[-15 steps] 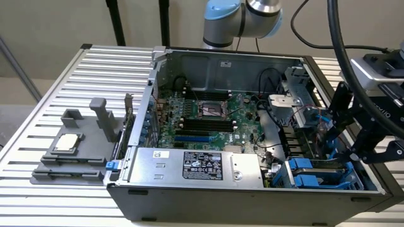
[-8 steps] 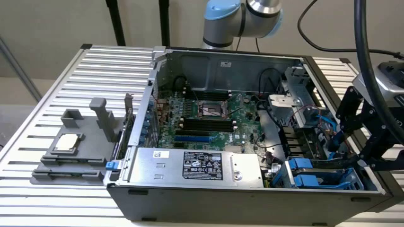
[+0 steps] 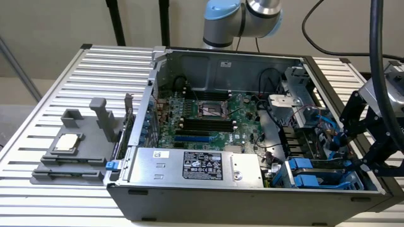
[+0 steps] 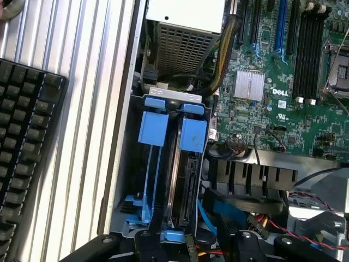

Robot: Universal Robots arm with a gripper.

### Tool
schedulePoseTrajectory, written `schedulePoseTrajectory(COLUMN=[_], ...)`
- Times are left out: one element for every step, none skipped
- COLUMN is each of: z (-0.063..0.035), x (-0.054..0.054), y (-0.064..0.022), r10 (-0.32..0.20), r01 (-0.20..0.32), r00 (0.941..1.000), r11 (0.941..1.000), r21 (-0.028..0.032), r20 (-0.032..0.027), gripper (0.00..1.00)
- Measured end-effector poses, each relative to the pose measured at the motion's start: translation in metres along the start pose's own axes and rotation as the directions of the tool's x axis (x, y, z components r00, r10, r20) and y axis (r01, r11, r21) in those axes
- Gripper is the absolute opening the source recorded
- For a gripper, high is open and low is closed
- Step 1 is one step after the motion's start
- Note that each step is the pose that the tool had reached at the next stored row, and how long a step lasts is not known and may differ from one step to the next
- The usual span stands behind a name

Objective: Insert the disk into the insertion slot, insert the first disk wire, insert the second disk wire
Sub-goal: 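Insert the first disk wire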

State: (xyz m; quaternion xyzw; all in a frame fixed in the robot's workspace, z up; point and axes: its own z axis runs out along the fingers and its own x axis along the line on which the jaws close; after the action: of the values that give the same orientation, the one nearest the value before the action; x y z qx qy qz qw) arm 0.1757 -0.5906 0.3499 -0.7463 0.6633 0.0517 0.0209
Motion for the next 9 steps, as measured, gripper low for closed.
schedulePoseTrajectory(z=[0.0008,0.0017,0.0024,0.0033,0.0038,0.0043,0.0047,0.0049,0.0049], x=[0.0010,0.0019,0.0026,0.0031,0.0034,0.0036,0.0037,0.0037,0.0037], y=[-0.0011,-0.0021,-0.0030,-0.0035,-0.0038,-0.0040,-0.0041,-0.0041,-0.0041], r10=[0.000,-0.001,-0.001,-0.002,-0.003,-0.005,-0.006,-0.008,-0.009], r01=[0.000,0.001,0.001,0.002,0.004,0.005,0.006,0.008,0.009], r00=[1.0000,1.0000,1.0000,1.0000,1.0000,0.9999,0.9999,0.9999,0.9998], r11=[1.0000,1.0000,1.0000,1.0000,1.0000,1.0000,0.9999,0.9999,0.9999], r21=[0.0002,0.0003,0.0002,-0.0005,-0.0026,-0.0058,-0.0090,-0.0117,-0.0141], r20=[0.0019,0.0036,0.0047,0.0064,0.0082,0.0105,0.0127,0.0151,0.0168], gripper=[0.51,0.51,0.51,0.51,0.51,0.51,0.51,0.51,0.51])
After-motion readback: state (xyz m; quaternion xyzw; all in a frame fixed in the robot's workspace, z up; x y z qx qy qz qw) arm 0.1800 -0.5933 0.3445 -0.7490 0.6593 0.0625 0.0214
